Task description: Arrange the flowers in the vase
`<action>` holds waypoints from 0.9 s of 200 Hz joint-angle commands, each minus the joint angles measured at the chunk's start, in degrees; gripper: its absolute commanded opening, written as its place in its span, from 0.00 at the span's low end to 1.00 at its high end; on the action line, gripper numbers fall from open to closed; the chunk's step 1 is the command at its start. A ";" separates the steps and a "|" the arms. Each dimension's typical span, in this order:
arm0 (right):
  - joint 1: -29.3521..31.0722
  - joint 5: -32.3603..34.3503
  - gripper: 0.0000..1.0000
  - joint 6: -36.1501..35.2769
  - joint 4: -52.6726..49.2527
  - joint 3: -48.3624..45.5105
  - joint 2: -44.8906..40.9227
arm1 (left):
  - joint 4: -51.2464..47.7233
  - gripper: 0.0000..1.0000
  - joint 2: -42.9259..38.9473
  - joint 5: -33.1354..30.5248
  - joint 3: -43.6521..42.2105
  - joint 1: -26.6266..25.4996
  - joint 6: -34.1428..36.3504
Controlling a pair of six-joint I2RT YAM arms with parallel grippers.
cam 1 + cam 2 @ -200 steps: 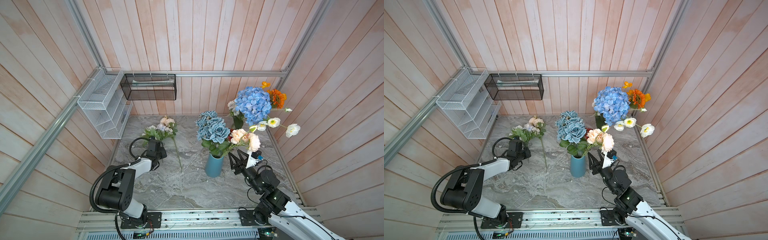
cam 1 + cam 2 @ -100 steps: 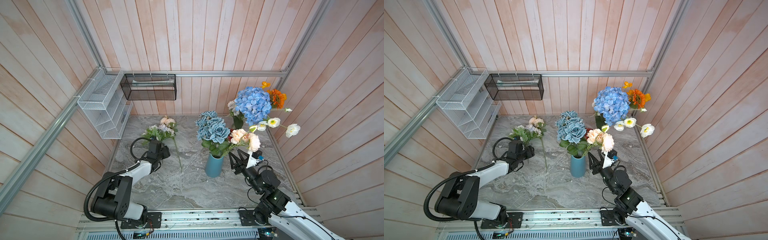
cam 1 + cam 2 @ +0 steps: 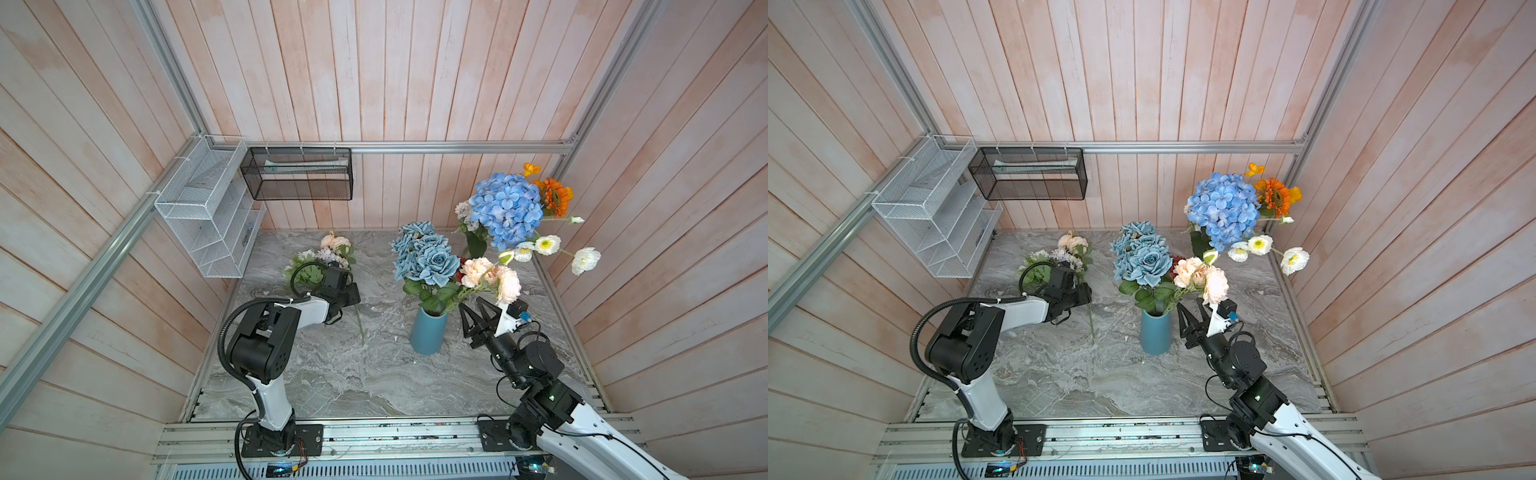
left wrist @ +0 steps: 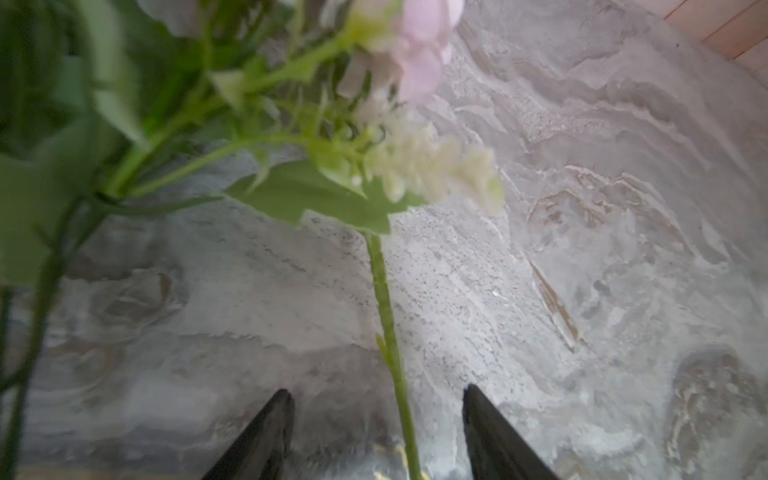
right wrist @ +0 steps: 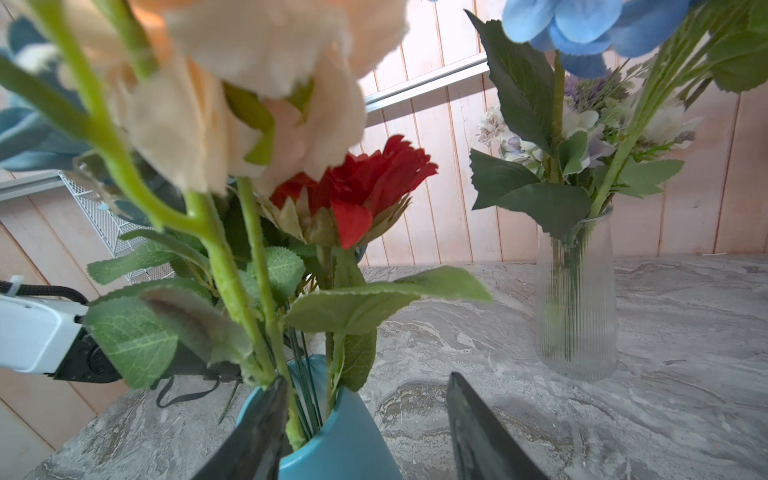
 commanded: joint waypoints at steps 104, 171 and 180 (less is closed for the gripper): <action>0.10 1.30 0.60 -2.36 -0.29 3.60 -2.02 | -0.36 0.17 7.51 -0.47 7.10 -0.64 3.14; 0.10 4.06 0.60 -7.13 -3.79 6.66 -4.93 | 1.47 0.00 1.95 4.72 5.35 -1.08 -0.41; 0.14 4.69 0.60 -7.92 -4.60 7.40 -4.93 | 2.22 0.00 0.02 5.50 4.26 -1.37 -1.17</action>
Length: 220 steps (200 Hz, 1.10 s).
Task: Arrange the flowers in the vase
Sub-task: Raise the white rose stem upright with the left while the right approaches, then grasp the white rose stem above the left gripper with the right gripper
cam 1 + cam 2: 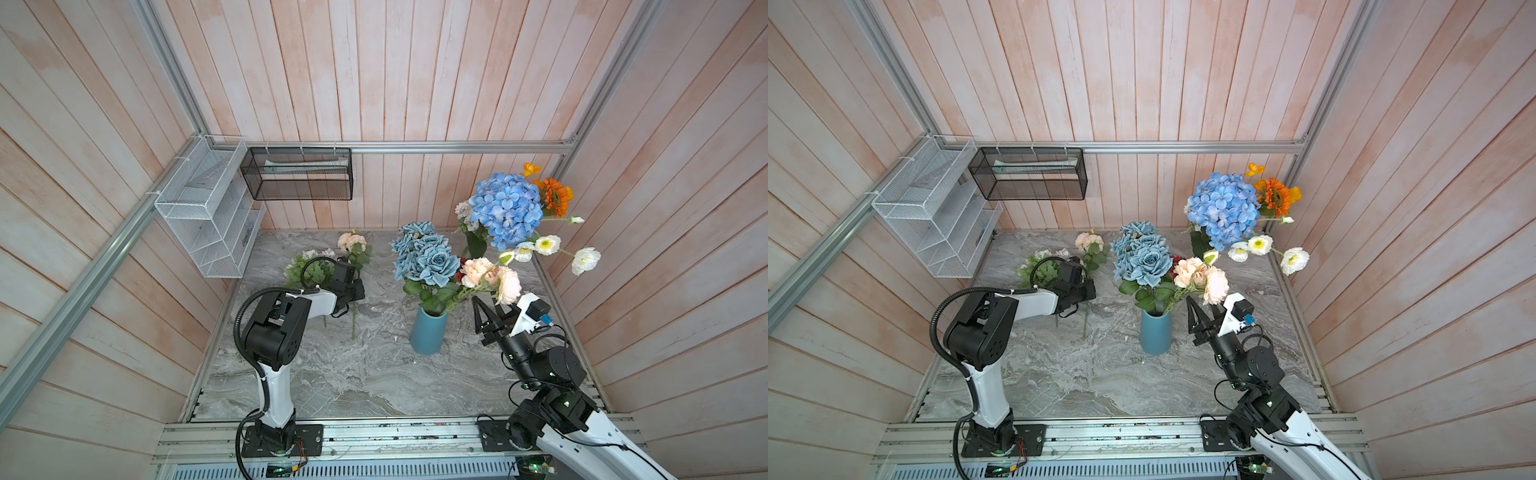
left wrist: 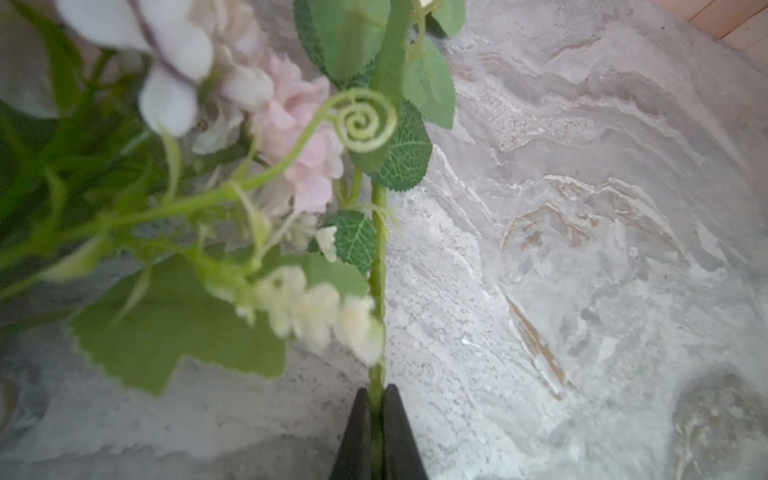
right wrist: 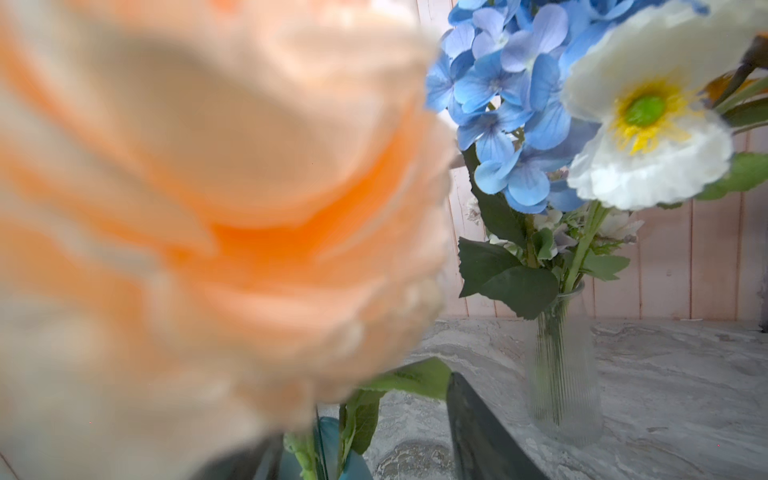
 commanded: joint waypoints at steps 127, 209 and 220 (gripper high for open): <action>0.09 -11.61 0.56 -9.39 -7.80 21.57 2.57 | 9.76 0.00 -38.52 9.61 -11.36 -6.41 -0.22; 0.19 -32.61 0.52 -7.55 -4.67 38.74 24.34 | 20.72 0.00 -50.96 21.66 -10.38 -6.40 7.88; 0.32 -35.97 0.52 -5.98 -3.29 40.16 27.66 | 21.16 0.00 -52.01 23.12 -10.07 -6.38 9.14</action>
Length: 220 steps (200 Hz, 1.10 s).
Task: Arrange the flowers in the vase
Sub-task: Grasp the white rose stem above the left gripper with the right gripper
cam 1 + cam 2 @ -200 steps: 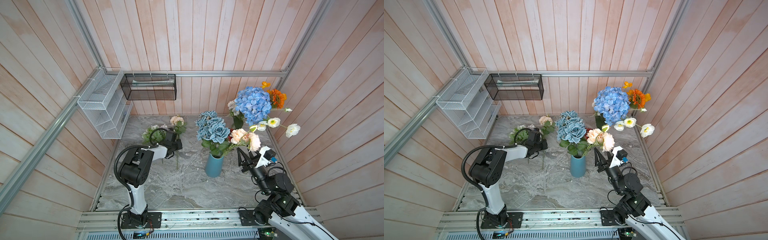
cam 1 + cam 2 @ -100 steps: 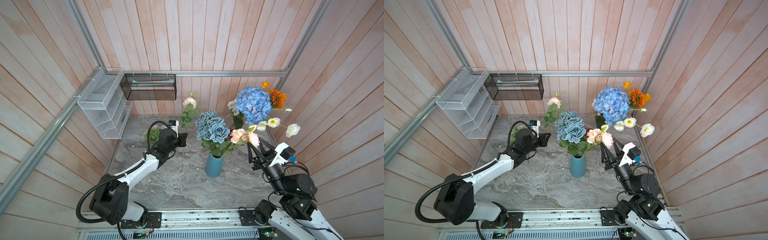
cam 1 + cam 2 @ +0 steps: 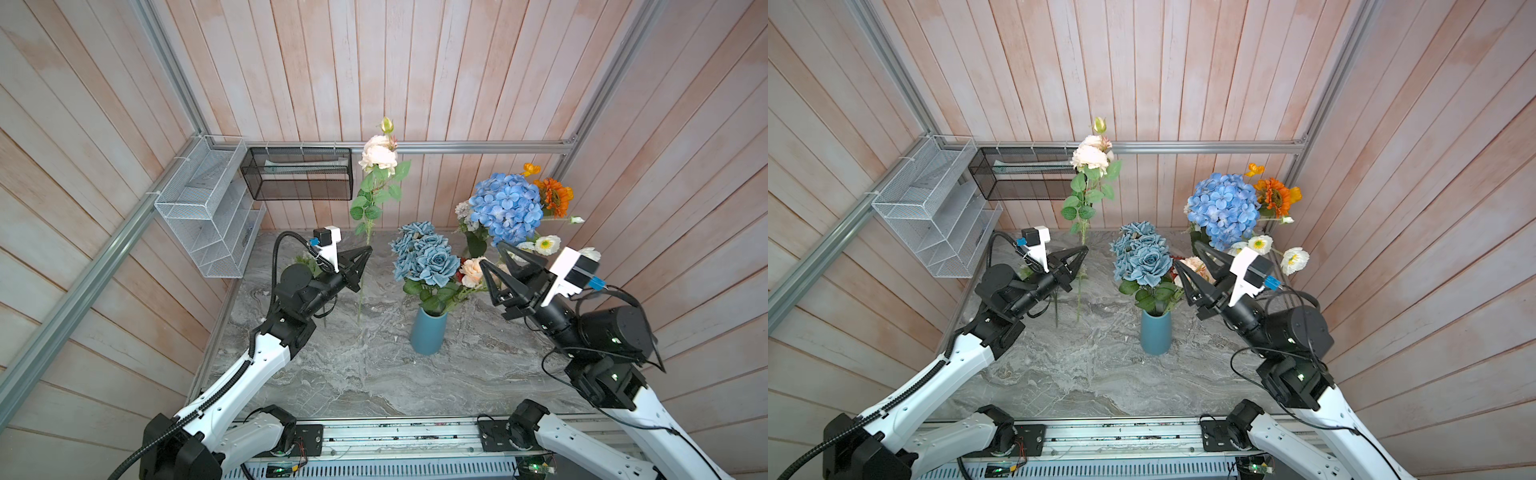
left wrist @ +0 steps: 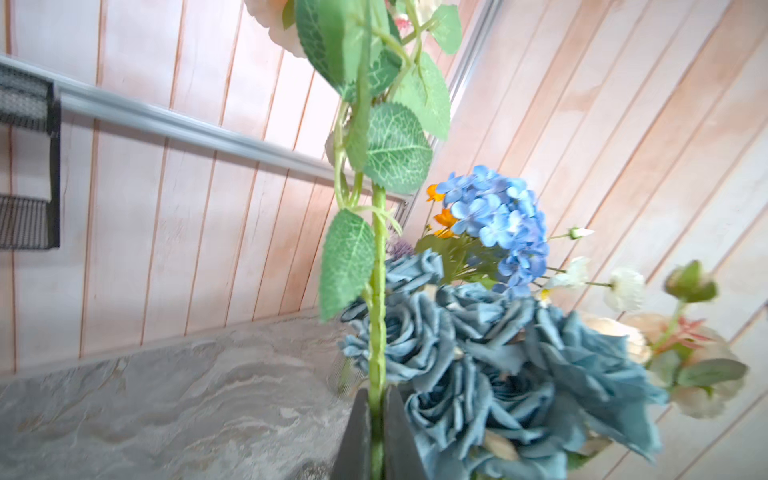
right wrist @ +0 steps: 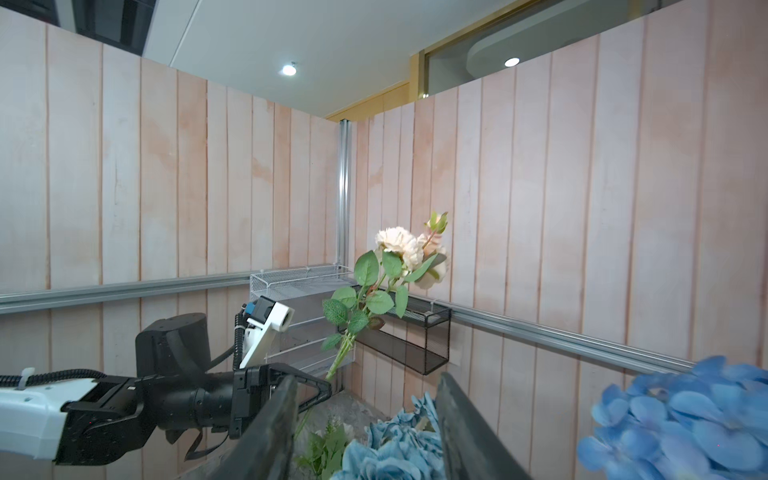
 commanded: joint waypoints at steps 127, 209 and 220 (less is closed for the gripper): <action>8.54 -21.99 0.45 10.03 12.66 11.47 28.54 | 12.44 0.00 -9.25 22.34 -3.38 -0.88 6.36; 8.54 -23.89 0.22 11.13 15.09 11.26 29.51 | 7.64 0.00 -10.50 22.30 -2.86 -5.33 10.27; 8.59 -24.10 0.20 11.38 15.51 10.97 29.39 | 6.93 0.00 -10.12 22.30 -2.50 -5.64 10.74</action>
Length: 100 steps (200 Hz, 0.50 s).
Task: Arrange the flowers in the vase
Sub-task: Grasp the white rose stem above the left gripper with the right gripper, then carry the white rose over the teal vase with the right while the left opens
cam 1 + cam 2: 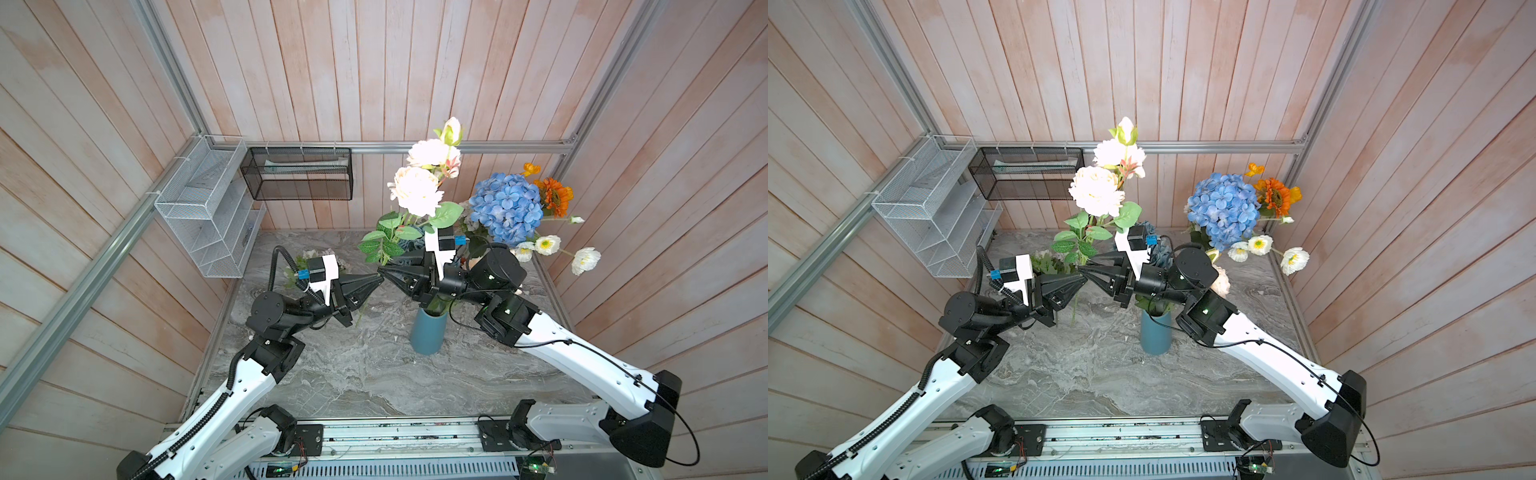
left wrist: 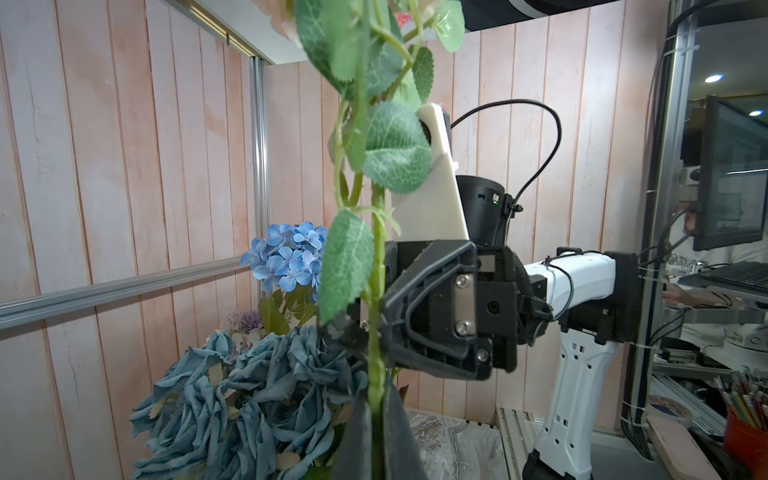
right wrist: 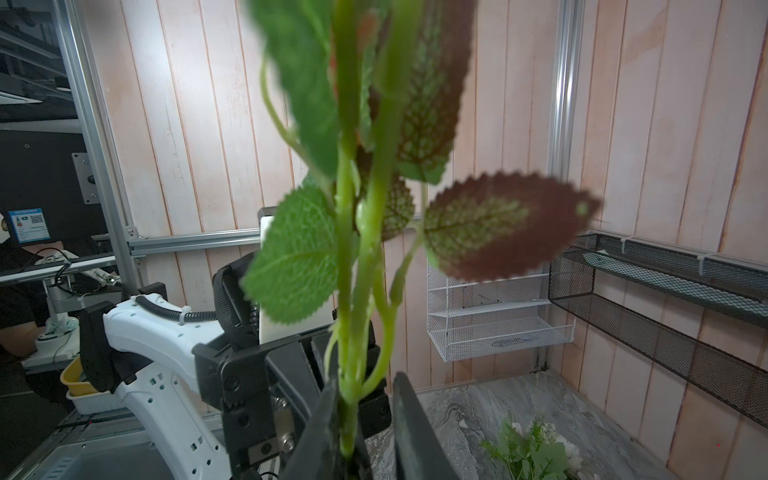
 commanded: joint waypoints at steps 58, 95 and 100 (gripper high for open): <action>-0.14 1.03 0.00 -0.94 2.03 0.19 -1.20 | -1.14 0.27 0.66 -0.35 1.29 -1.55 2.53; -0.16 5.22 0.00 -5.20 -1.36 -1.30 -4.60 | -2.23 1.00 -1.30 -5.88 -0.81 -1.54 0.76; -0.16 5.70 0.00 -5.80 -2.13 -1.67 -5.26 | -2.35 1.00 -1.88 -7.53 -1.56 -1.43 0.56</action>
